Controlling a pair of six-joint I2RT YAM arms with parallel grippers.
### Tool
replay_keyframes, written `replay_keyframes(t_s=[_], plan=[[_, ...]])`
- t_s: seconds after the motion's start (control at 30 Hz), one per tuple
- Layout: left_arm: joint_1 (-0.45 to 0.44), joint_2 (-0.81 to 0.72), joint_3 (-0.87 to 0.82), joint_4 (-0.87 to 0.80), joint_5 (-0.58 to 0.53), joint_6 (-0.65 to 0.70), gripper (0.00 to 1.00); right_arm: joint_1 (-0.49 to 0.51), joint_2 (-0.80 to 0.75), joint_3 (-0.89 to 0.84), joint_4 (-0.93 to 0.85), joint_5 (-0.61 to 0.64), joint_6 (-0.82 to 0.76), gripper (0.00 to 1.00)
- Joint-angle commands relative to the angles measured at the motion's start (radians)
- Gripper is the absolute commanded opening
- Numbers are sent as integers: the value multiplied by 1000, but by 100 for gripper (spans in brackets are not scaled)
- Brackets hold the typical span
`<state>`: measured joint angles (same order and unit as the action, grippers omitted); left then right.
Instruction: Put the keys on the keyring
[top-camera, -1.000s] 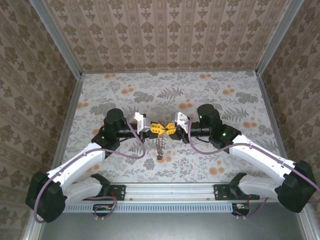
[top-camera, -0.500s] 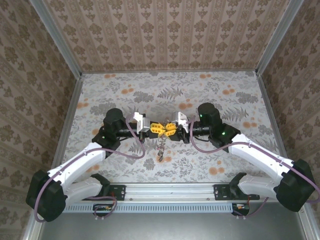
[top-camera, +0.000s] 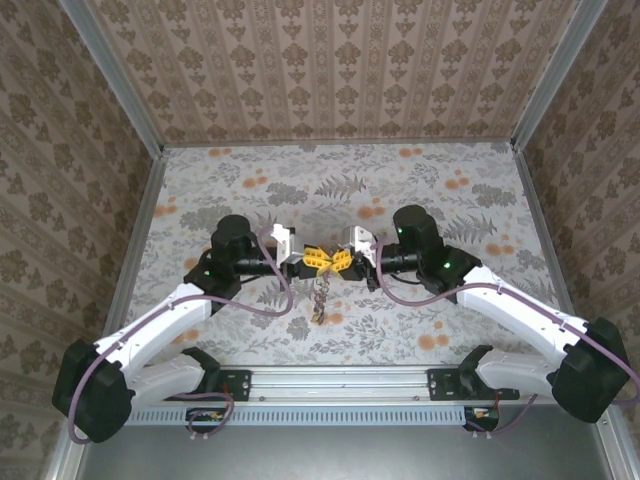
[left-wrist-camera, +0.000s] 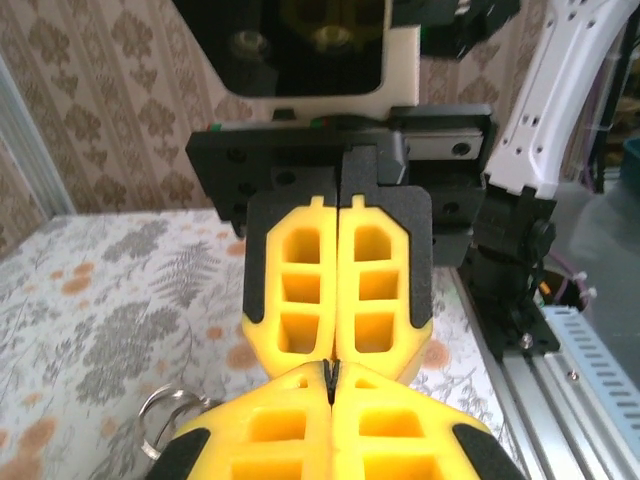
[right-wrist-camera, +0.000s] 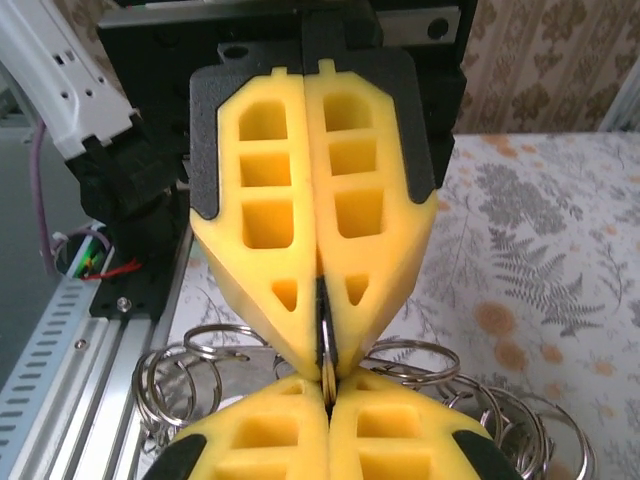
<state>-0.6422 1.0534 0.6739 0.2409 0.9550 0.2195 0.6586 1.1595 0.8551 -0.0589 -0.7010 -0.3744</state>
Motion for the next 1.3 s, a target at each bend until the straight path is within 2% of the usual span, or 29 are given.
replay_keyframes(t_s=[0.0, 0.07, 0.13, 0.47, 0.57, 0.73, 0.87, 1.1, 1.27], plan=[[0, 3, 133, -374, -131, 195, 1, 21, 10, 106, -207, 103, -116, 0], [-8, 47, 212, -596, -171, 292, 0, 33, 27, 152, -294, 153, -148, 0], [-12, 83, 254, -702, -196, 334, 0, 40, 36, 177, -340, 182, -165, 0], [-14, 50, 213, -676, -236, 357, 0, 40, 19, 188, -356, 218, -169, 0], [-8, 26, 186, -630, -187, 349, 0, 34, 3, 166, -328, 178, -163, 0], [26, -42, 80, -381, -56, 238, 0, -5, -37, 86, -193, 36, -94, 6], [45, -65, 32, -238, -10, 161, 0, -16, -46, 57, -141, -6, -63, 11], [49, -72, 13, -164, 13, 125, 0, -19, -43, 54, -141, -17, -58, 18], [50, -68, 12, -156, 37, 128, 0, -19, -43, 57, -114, -30, -43, 27]])
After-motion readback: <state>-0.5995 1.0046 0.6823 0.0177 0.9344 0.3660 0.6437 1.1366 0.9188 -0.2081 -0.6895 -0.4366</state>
